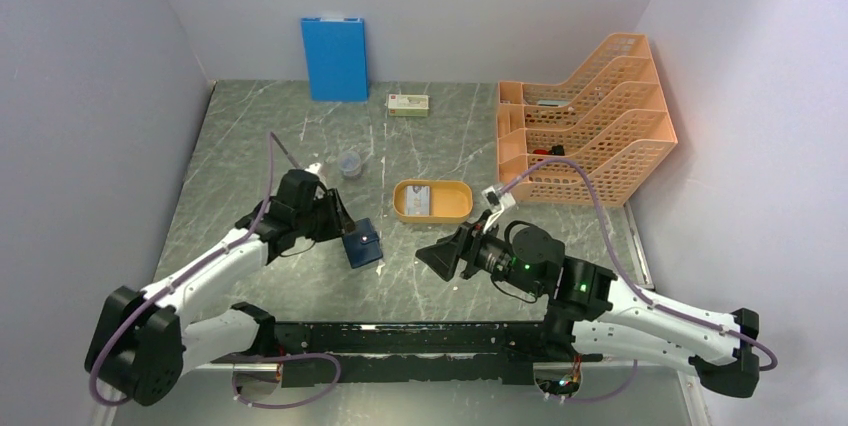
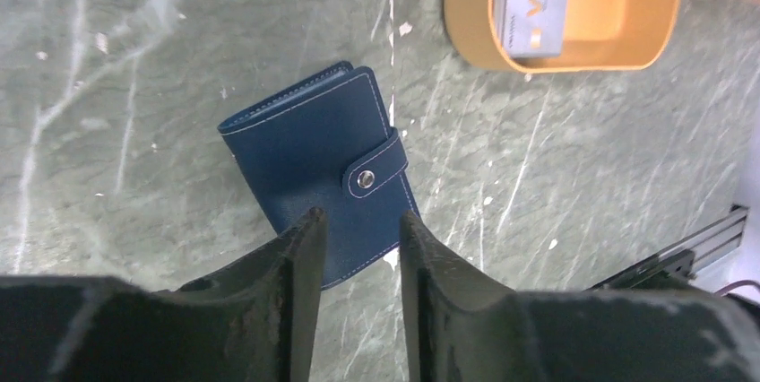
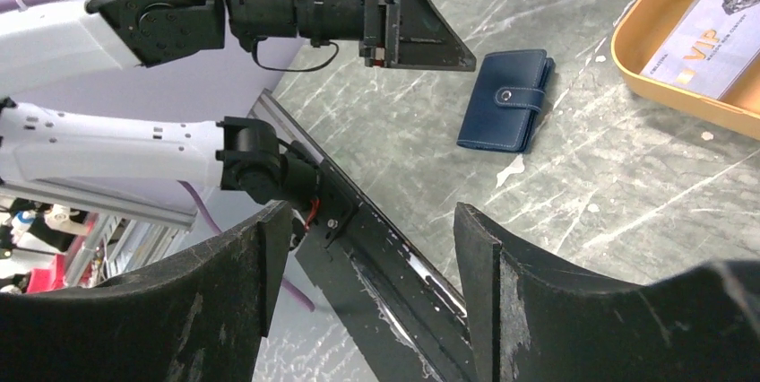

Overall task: Put the credit cards into the card holder
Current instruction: Place the card holder at the center of the board.

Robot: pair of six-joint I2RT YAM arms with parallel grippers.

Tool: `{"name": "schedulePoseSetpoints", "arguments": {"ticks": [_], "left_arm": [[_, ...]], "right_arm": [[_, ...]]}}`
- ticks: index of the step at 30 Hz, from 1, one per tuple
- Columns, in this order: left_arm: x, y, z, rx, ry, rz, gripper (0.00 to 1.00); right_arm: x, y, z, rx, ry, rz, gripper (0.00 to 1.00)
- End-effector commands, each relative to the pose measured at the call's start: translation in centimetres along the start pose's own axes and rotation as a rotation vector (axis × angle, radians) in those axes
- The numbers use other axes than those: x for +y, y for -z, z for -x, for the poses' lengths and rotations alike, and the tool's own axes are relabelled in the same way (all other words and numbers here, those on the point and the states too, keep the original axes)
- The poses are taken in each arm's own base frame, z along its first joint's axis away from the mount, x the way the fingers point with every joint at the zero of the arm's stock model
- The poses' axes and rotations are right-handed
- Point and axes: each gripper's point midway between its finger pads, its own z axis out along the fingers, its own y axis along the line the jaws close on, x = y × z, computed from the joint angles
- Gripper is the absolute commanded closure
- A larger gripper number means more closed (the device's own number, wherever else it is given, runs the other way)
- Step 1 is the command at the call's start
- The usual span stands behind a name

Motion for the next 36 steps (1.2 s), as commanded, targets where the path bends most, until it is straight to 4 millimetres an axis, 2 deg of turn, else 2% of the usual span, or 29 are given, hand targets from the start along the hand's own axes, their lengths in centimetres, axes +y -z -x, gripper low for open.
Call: {"name": "schedulePoseSetpoints", "arguments": {"ticks": [1,9,16,21,30,36], "left_arm": [[-0.5,-1.6,-1.2,0.056,-0.04,-0.017,0.64],[1.5,-3.3,-2.7,0.086,-0.033,0.037,0.71],[4.5,-4.2,-4.6,0.133,-0.026,0.143,0.74],[5.6,-3.9,-4.4,0.119,-0.029,0.206,0.75],[5.9,-3.5,-4.0,0.102,-0.035,0.228,0.73],[4.8,-3.2,-3.2,0.045,-0.05,0.166,0.6]], "right_arm": [[1.2,-0.4,1.1,-0.016,0.0,0.025,0.3],[1.0,-0.3,1.1,-0.015,-0.005,0.013,0.31],[0.5,-0.2,0.8,-0.011,-0.009,-0.006,0.31],[0.5,-0.1,0.9,-0.016,-0.011,-0.004,0.31],[0.3,0.3,1.1,-0.024,-0.008,-0.011,0.31],[0.1,0.2,0.9,-0.018,-0.012,-0.02,0.31]]}}
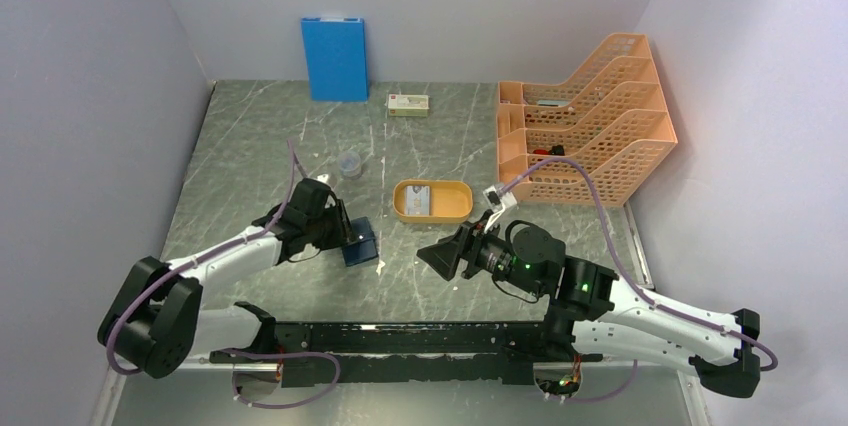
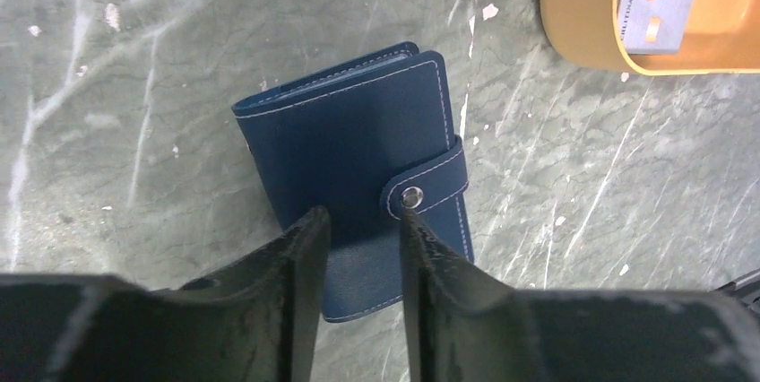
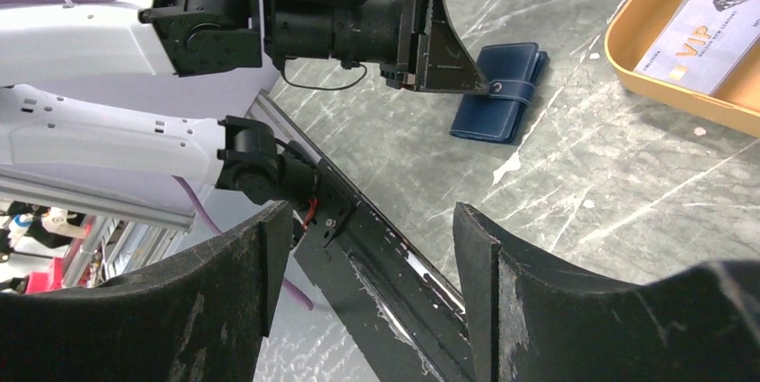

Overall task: Put the credit cards into the card holder
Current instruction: Place the card holder at the center of the board, then reset both arms

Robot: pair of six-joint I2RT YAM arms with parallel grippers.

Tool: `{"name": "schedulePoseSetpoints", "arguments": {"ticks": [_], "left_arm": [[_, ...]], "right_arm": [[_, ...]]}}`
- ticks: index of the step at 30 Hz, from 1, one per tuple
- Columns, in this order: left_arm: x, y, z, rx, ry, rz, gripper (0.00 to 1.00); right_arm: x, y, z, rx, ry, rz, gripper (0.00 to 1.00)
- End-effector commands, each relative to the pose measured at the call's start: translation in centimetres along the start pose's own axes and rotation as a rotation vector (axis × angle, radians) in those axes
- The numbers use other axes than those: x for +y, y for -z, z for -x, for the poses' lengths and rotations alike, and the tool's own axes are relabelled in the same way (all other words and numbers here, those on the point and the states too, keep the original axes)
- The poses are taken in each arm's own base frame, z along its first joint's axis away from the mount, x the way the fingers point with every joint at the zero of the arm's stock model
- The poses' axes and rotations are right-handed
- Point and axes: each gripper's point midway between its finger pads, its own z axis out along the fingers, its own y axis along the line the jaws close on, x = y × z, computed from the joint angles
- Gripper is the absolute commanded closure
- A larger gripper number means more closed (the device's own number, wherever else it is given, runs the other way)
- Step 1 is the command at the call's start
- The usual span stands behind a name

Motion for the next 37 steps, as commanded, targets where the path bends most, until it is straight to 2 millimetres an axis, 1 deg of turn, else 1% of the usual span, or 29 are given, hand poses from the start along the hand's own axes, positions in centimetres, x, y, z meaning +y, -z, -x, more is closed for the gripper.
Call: {"name": "schedulePoseSetpoints", "arguments": {"ticks": [1,4,8,10,11,12,13,15,17,18,20,22,24,25,27,30,32,34,37], "left_arm": [[1.9,0.5,-0.2,-0.038,-0.031,0.07,0.57],[1.4,1.1,0.6,-0.066,-0.037,0.058,0.48],[0.5,1.6,1.4,-0.085,-0.045,0.04,0.38],[-0.2,2.5,2.0,-0.1,-0.052,0.027,0.35],[-0.8,3.2,2.7,-0.12,-0.058,0.01,0.33],[-1.0,4.0,3.7,-0.16,-0.063,0.022,0.31],[-1.5,5.0,4.6,-0.189,-0.071,0.021,0.2],[-2.3,7.3,6.2,-0.237,-0.104,0.019,0.18],[-2.6,9.8,7.4,-0.278,-0.139,0.042,0.17],[-2.9,11.1,8.0,-0.302,-0.164,0.04,0.17],[-3.0,13.6,9.0,-0.356,-0.205,0.047,0.16],[-2.9,16.1,9.9,-0.422,-0.241,0.054,0.14],[-2.5,17.8,10.2,-0.458,-0.264,0.083,0.12],[-2.1,18.2,10.3,-0.471,-0.265,0.105,0.12],[-1.3,18.6,10.3,-0.496,-0.239,0.14,0.11],[-1.9,18.7,10.2,-0.516,-0.254,0.089,0.11],[-2.0,18.6,10.0,-0.522,-0.259,0.072,0.11],[-1.8,18.5,9.8,-0.531,-0.253,0.069,0.11],[-1.8,18.9,9.9,-0.554,-0.261,0.065,0.11]], "right_arm": [[0.4,0.3,1.0,-0.026,-0.015,-0.002,0.31],[0.9,0.6,1.6,-0.034,-0.015,0.012,0.31],[0.8,0.8,1.8,-0.034,-0.011,0.003,0.31],[0.7,1.0,2.0,-0.039,-0.009,-0.007,0.31],[0.7,1.1,2.2,-0.043,-0.007,-0.01,0.3],[0.6,1.2,2.5,-0.052,-0.005,-0.018,0.3],[0.5,1.4,2.9,-0.065,-0.003,-0.031,0.29],[-0.4,1.7,4.3,-0.109,-0.015,-0.109,0.28],[-2.2,2.2,6.3,-0.179,-0.05,-0.258,0.26],[-3.4,2.6,7.6,-0.233,-0.063,-0.354,0.26],[-4.8,3.6,9.9,-0.313,-0.078,-0.498,0.25],[-5.5,4.6,12.0,-0.38,-0.088,-0.608,0.19],[-5.6,5.1,13.6,-0.412,-0.039,-0.679,0.07],[-5.7,4.9,13.9,-0.413,-0.015,-0.714,0.05],[-5.8,5.1,14.8,-0.43,0.022,-0.762,0.03],[-6.3,5.6,15.3,-0.46,0.029,-0.814,0.02],[-6.3,5.5,15.0,-0.439,0.066,-0.796,0.0],[-5.8,5.0,14.7,-0.403,0.119,-0.732,0.0],[-5.5,5.3,14.5,-0.393,0.12,-0.686,0.0]]}}
